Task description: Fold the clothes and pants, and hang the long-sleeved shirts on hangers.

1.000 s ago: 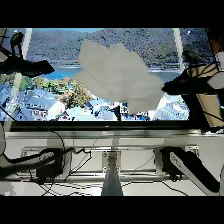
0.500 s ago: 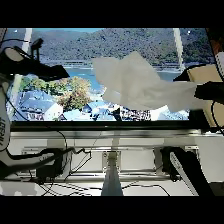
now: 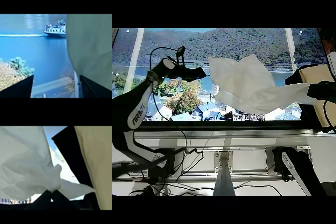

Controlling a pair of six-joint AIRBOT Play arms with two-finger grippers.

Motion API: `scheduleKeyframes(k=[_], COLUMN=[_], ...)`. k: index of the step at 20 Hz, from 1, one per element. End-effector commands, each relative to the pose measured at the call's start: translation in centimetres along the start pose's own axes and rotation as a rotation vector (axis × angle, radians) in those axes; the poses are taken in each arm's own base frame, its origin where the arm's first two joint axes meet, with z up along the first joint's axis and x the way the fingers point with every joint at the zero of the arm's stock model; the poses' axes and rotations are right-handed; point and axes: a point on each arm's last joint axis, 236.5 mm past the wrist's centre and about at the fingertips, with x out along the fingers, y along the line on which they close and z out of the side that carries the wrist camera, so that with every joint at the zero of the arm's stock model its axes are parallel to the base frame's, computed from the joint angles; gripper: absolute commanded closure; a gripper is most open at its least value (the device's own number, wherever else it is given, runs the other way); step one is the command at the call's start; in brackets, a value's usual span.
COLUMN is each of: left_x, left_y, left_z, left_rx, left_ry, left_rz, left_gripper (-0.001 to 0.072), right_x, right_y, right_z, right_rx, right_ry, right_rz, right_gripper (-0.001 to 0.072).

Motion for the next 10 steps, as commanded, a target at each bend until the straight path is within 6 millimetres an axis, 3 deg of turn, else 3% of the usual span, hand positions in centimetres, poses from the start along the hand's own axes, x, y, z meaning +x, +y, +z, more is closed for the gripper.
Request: scheduleKeyframes(k=[1,3,5,6,7,8,9,10], left_x=[3.8,5.2,6.0,6.2,6.4,6.6,6.7,6.7], left_y=[-0.7,-1.8,-3.2,-3.6,-4.1,-4.5,-4.9,-5.1], left_z=[-0.4,-1.9,-1.9,-1.4,-0.8,-0.5,-0.4,-0.4], left_rx=[-0.045,-0.02,0.028,0.039,0.052,0.063,0.07,0.073], left_ry=[-0.034,0.002,-0.026,-0.06,-0.095,-0.12,-0.13,-0.13], left_rz=[-0.01,-0.017,-0.014,-0.007,0.001,0.006,0.006,0.004], left_gripper=[0.0104,0.0104,0.0112,0.0174,0.0283,0.0449,0.0681,0.0695], right_x=[0.0,0.0,0.0,0.0,0.0,0.0,0.0,0.0], right_y=[0.0,0.0,0.0,0.0,0.0,0.0,0.0,0.0], right_z=[1.1,1.5,1.5,1.4,1.4,1.3,1.2,1.2], right_rx=[0.0,0.001,0.001,0.001,0.001,0.001,0.001,0.0], right_ry=[-0.047,-0.063,-0.06,-0.059,-0.057,-0.053,-0.049,-0.048], right_rz=[0.0,0.0,0.001,0.001,0.001,0.001,0.001,0.0], right_gripper=[0.0702,0.0702,0.0701,0.0702,0.0701,0.0701,0.0701,0.0701])
